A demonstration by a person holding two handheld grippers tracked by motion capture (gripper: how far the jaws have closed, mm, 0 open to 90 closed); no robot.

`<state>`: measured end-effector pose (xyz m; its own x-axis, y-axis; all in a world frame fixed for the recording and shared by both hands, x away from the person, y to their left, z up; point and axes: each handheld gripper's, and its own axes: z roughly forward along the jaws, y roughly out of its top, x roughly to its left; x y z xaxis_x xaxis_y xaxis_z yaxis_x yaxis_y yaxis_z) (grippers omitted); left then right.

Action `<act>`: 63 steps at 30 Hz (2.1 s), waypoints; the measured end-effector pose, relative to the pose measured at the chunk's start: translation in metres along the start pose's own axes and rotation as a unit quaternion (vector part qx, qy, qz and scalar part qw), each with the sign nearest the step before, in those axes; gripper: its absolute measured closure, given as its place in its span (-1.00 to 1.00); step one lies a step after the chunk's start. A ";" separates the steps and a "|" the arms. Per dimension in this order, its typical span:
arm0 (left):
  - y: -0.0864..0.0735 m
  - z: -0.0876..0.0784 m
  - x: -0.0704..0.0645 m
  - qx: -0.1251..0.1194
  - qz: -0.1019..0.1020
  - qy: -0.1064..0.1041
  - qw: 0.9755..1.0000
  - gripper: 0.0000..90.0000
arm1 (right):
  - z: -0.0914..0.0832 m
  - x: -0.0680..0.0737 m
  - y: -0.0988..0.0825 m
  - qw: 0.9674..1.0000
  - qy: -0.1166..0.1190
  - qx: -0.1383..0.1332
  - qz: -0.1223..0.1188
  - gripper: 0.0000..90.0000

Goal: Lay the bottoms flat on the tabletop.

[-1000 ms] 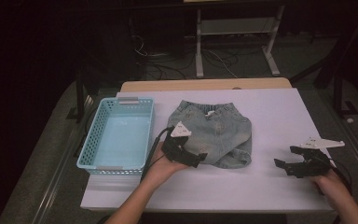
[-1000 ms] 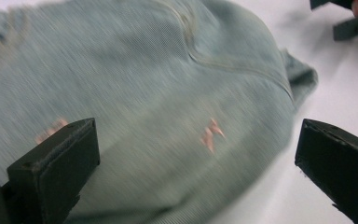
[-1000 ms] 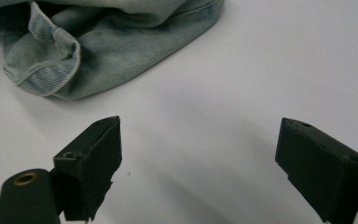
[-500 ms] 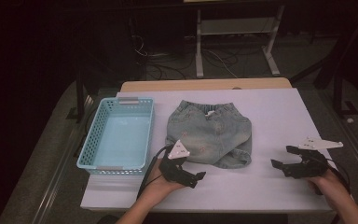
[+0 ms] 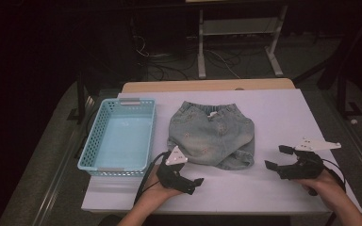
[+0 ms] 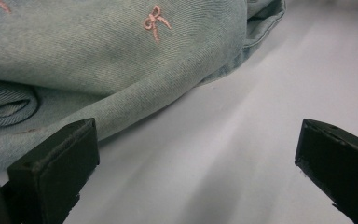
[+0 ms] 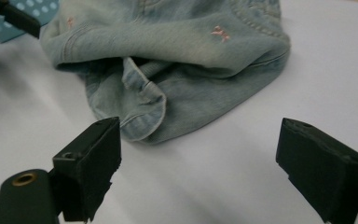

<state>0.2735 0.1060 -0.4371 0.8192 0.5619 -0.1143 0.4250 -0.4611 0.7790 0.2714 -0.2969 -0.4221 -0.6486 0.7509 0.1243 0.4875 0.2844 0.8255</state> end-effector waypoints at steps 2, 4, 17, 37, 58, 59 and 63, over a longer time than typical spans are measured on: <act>0.000 0.001 0.000 0.002 0.003 -0.001 1.000 -1.00 | 0.000 0.001 0.001 1.000 0.009 0.008 -0.004 -0.69; 0.000 0.001 0.000 0.003 0.003 0.000 1.000 -1.00 | 0.003 0.000 0.004 1.000 0.015 0.012 -0.001 -0.68; 0.000 0.008 -0.003 0.006 0.003 -0.004 1.000 -1.00 | 0.027 0.004 0.025 0.998 0.054 0.016 -0.005 -0.29; 0.000 0.000 0.004 -0.001 -0.003 -0.003 1.000 -1.00 | 0.074 0.015 0.042 0.990 0.106 0.072 -0.055 0.18; -0.001 0.001 0.004 0.007 -0.006 -0.007 1.000 -1.00 | 0.070 0.017 0.036 0.988 0.085 0.093 -0.084 0.71; -0.001 0.001 0.004 0.008 -0.006 -0.007 1.000 -1.00 | 0.069 0.017 0.036 0.989 0.085 0.094 -0.083 0.71; -0.001 0.001 0.004 0.007 -0.007 -0.007 1.000 -1.00 | 0.062 0.016 0.037 0.990 0.082 0.087 -0.081 0.72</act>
<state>0.2772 0.1081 -0.4388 0.8188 0.5582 -0.1343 0.4417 -0.4629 0.7686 0.3153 -0.2374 -0.4236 -0.8053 0.5849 0.0972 0.4536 0.5022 0.7363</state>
